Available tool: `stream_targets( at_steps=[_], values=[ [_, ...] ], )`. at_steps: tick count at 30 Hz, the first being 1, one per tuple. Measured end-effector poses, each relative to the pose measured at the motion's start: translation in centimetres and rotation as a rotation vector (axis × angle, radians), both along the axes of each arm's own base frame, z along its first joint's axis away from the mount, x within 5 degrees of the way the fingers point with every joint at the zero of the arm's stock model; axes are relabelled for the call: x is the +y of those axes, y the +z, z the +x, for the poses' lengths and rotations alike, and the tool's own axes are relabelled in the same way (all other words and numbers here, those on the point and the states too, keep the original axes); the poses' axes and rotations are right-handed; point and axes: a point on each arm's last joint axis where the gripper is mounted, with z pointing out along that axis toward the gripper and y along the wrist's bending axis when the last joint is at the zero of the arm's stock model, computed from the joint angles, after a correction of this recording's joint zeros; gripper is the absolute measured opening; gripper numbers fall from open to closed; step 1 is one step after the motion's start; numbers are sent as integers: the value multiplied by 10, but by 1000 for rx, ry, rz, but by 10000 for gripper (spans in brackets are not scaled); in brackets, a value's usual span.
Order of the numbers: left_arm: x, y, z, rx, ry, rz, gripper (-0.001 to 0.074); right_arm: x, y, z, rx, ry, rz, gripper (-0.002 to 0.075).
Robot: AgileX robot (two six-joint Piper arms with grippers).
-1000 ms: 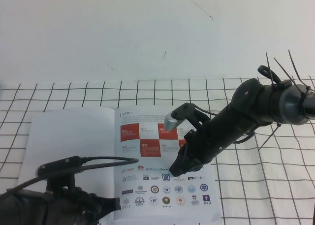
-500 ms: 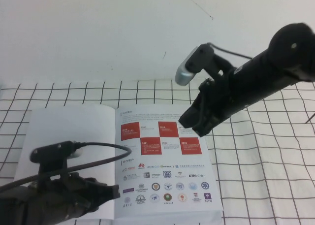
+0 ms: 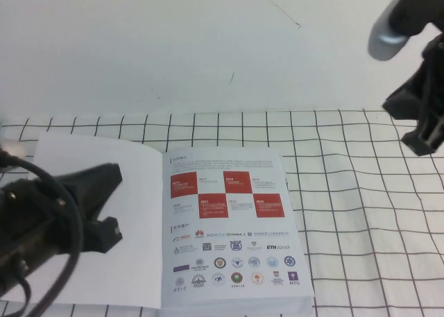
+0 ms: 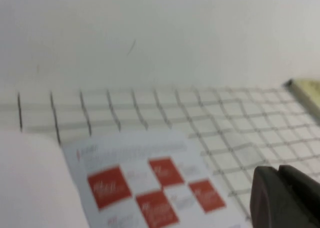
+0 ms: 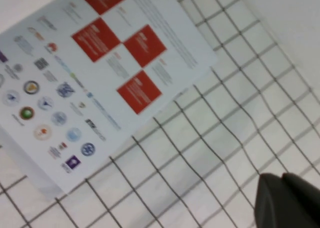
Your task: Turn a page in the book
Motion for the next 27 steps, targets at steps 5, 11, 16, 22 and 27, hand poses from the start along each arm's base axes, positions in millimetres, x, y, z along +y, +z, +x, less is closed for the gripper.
stream_targets(
  at_steps=[5, 11, 16, 22, 27],
  values=[
    [6, 50, -11, -218, -16, -6, -2, -30, 15, -30, -91, -130, -64, 0],
    [7, 80, -15, -335, -28, -4, -2, -60, 4, -73, -141, -251, -61, 0],
    [6, 81, -16, -364, -46, 36, -2, -77, -17, -105, -198, -301, -5, 0],
    [6, 81, -16, -371, -50, 47, -2, -95, -57, -144, -257, -328, 80, 0],
    [6, 81, -16, -387, -53, 73, -2, -108, -84, -166, -310, -377, 129, 0]
  ],
)
